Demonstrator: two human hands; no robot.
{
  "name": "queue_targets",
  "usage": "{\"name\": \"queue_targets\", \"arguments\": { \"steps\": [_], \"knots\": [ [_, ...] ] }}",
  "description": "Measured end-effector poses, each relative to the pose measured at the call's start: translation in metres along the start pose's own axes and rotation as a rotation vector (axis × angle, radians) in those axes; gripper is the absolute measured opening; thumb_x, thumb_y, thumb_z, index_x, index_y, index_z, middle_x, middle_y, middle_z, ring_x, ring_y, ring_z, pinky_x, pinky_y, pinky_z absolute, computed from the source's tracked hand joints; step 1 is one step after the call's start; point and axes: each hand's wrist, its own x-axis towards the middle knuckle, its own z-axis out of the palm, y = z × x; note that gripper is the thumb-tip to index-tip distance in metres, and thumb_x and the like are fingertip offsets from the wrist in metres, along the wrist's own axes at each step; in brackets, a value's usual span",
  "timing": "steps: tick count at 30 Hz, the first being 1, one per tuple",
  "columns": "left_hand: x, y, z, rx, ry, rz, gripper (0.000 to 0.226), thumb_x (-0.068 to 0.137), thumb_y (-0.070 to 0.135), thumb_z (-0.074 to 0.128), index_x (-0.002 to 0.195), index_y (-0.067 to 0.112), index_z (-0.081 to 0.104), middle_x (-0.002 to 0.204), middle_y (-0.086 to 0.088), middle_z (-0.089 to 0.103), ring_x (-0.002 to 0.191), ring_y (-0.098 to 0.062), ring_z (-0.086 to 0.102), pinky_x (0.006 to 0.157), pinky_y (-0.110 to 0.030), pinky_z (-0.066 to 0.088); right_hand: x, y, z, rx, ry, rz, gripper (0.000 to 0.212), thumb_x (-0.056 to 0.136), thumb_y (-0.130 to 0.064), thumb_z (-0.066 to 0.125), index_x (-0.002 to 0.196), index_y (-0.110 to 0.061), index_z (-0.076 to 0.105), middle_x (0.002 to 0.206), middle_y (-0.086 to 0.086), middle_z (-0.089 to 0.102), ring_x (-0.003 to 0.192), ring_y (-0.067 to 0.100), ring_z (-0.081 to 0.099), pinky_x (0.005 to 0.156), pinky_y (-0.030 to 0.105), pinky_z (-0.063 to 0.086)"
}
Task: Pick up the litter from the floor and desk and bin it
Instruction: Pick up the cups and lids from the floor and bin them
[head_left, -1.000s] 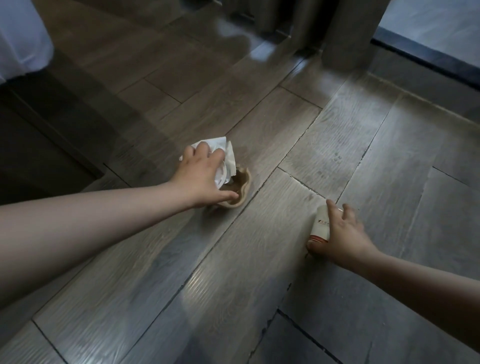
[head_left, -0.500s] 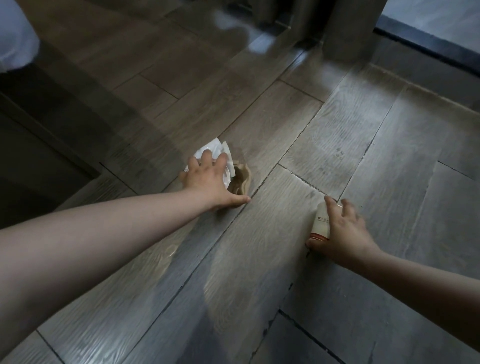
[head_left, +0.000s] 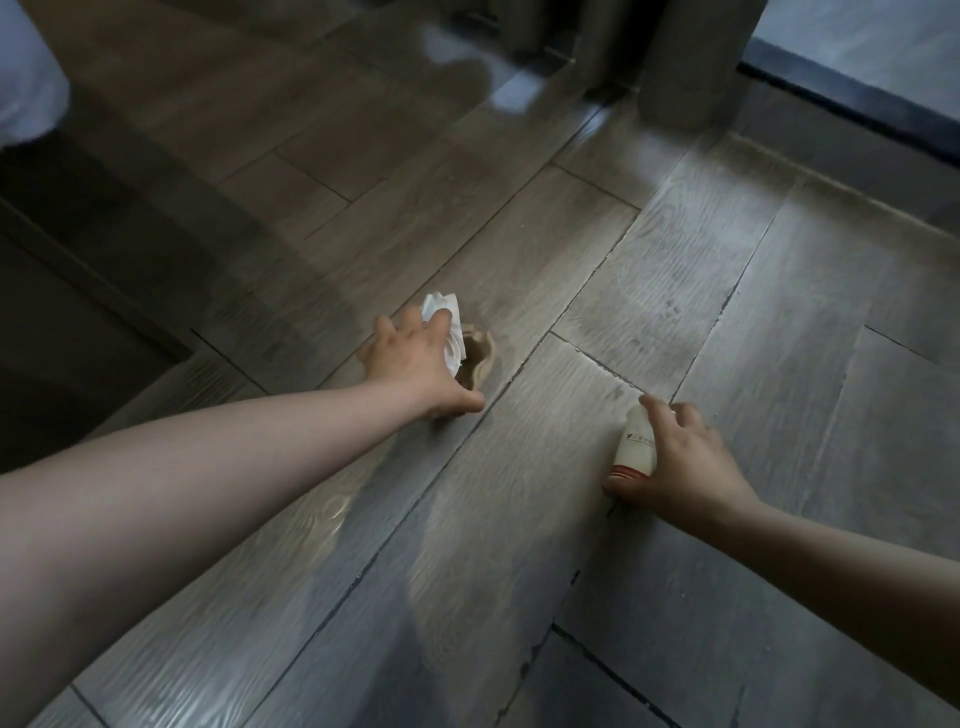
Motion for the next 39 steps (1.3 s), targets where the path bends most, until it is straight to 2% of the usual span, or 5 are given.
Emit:
{"name": "queue_targets", "arguments": {
  "steps": [16,23,28,35,39],
  "knots": [
    [-0.044,-0.030,-0.045,-0.111,-0.041,0.075,0.100,0.052,0.062,0.067,0.138,0.036,0.026,0.139,-0.002,0.031,0.119,-0.030,0.035,0.096,-0.037,0.040,-0.004,-0.032,-0.029,0.250,0.089,-0.078,0.096,0.067,-0.053,0.077,0.144,-0.025,0.028,0.140,-0.004,0.039,0.126,0.017,0.043,0.100,0.033,0.040],
    [-0.034,-0.024,-0.044,-0.222,-0.031,0.038,0.096,0.051,0.061,0.067,0.136,0.037,0.030,0.132,0.001,0.035,0.118,-0.027,0.036,0.094,-0.034,0.038,0.028,-0.041,-0.041,0.385,0.173,-0.104,0.084,0.065,-0.047,0.082,0.135,-0.027,0.041,0.119,-0.011,0.042,0.104,0.005,0.042,0.086,0.023,0.033],
    [-0.020,-0.023,-0.024,-0.247,-0.034,0.015,0.093,0.054,0.059,0.073,0.134,0.041,0.029,0.130,0.003,0.036,0.121,-0.025,0.036,0.093,-0.034,0.037,0.039,-0.033,-0.029,0.373,0.174,-0.121,0.086,0.060,-0.052,0.083,0.133,-0.030,0.044,0.116,-0.014,0.047,0.105,0.003,0.044,0.084,0.022,0.033],
    [-0.067,0.000,-0.032,-0.231,-0.186,0.016,0.096,0.055,0.063,0.070,0.136,0.043,0.024,0.131,0.007,0.032,0.119,-0.022,0.033,0.090,-0.030,0.036,-0.024,-0.031,-0.051,0.405,0.064,0.000,0.090,0.056,-0.056,0.083,0.134,-0.032,0.045,0.113,-0.021,0.046,0.101,-0.003,0.046,0.084,0.022,0.041],
    [-0.100,0.016,-0.064,-0.244,-0.236,-0.040,0.095,0.055,0.061,0.071,0.136,0.041,0.026,0.130,0.008,0.032,0.121,-0.022,0.031,0.094,-0.032,0.038,-0.060,-0.040,-0.069,0.444,0.072,0.086,0.087,0.058,-0.050,0.085,0.133,-0.029,0.047,0.110,-0.018,0.046,0.098,-0.005,0.043,0.083,0.015,0.033]
  ]
}}
